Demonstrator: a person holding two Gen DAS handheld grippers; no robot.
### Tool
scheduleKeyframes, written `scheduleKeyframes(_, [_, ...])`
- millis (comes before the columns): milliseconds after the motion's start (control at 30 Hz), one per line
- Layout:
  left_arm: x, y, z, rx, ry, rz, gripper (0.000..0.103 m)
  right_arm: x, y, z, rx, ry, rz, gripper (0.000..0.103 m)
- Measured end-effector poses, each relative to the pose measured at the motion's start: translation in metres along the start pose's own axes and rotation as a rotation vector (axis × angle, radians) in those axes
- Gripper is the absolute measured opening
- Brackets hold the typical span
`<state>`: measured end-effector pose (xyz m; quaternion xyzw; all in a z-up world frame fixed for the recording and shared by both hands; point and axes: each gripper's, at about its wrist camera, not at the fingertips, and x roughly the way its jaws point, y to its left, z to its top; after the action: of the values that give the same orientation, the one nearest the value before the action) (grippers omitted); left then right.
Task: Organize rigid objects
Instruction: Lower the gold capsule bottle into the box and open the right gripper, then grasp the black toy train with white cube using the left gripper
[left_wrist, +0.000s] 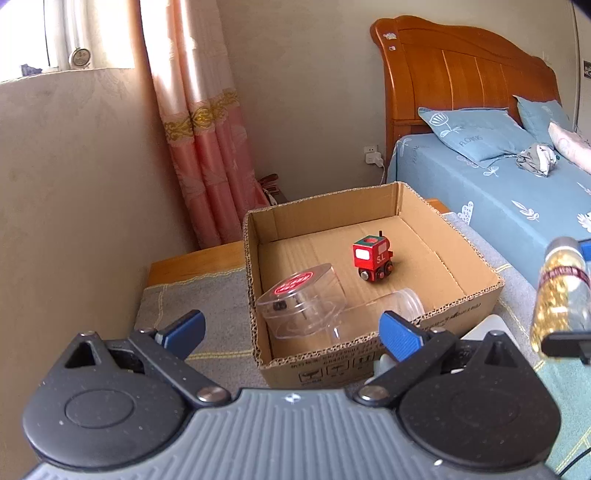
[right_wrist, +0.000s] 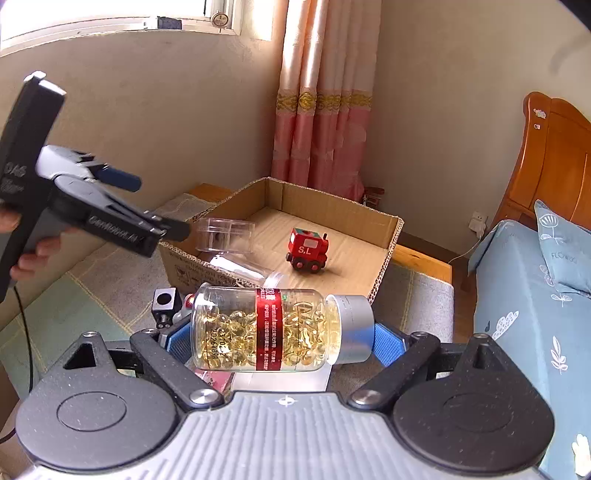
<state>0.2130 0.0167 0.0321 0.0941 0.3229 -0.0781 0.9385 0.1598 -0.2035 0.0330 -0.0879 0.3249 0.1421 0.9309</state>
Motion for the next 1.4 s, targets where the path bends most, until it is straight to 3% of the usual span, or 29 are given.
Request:
scheduleKeyframes(267, [-0.025, 0.008, -0.034, -0.103, -0.034, 0.043, 0.102, 0.035, -0.018, 0.035, -0.012, 0.039, -0.017, 0.096])
scheduleKeyframes(500, [-0.021, 0.012, -0.055, -0.138, 0.016, 0.049, 0.102, 0.075, -0.025, 0.059, -0.03, 0.091, -0.04, 0.096])
scheduleKeyframes(733, [-0.025, 0.02, -0.063, -0.161, 0.008, 0.055, 0.102, 0.106, -0.032, 0.07, -0.016, 0.133, -0.065, 0.099])
scheduleKeyframes(767, [-0.026, 0.02, -0.063, -0.164, 0.005, 0.055, 0.102, 0.106, -0.032, 0.07, -0.012, 0.132, -0.075, 0.103])
scheduleKeyframes(1400, [-0.03, 0.023, -0.069, -0.163, 0.039, 0.097, 0.102, 0.057, -0.013, 0.03, 0.125, 0.112, -0.048, 0.103])
